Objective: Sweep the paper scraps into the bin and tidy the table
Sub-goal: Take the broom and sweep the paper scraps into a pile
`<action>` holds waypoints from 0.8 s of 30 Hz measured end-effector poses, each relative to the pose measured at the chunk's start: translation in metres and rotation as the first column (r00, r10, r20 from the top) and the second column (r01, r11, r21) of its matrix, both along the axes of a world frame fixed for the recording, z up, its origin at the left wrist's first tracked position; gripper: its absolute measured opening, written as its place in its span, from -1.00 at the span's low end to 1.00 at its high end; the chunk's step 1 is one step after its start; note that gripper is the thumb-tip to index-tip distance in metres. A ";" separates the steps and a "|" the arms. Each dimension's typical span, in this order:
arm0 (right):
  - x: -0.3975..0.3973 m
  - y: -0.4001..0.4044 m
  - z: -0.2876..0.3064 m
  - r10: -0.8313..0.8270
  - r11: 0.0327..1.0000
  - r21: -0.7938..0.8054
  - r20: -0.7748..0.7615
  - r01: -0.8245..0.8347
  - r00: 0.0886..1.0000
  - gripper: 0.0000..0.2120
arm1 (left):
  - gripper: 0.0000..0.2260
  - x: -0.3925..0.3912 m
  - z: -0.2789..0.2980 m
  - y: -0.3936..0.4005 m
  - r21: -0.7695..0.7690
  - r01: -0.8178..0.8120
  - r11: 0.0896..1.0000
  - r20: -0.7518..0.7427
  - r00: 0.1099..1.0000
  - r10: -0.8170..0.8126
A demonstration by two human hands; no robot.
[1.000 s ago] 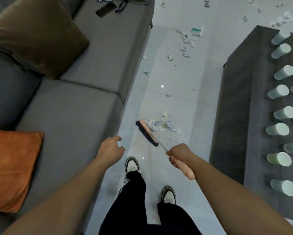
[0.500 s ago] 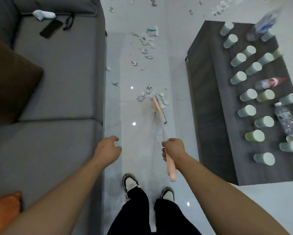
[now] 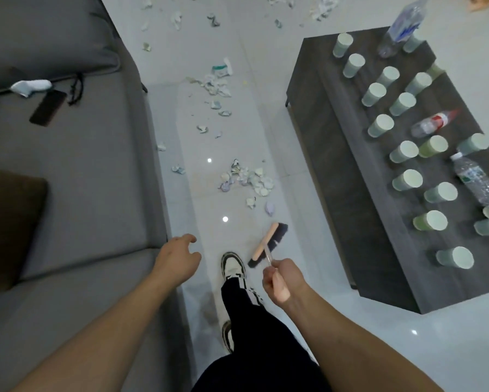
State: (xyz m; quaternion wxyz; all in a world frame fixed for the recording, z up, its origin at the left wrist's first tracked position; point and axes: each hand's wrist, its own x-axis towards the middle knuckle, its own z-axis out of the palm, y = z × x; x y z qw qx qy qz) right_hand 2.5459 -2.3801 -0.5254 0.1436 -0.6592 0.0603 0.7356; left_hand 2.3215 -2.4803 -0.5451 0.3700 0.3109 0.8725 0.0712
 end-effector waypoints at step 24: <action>-0.243 0.208 -0.002 -0.219 0.975 0.016 0.162 0.220 0.962 -0.80 | -0.59 -0.226 0.008 0.239 -0.042 0.251 0.967 0.052 0.967 -0.249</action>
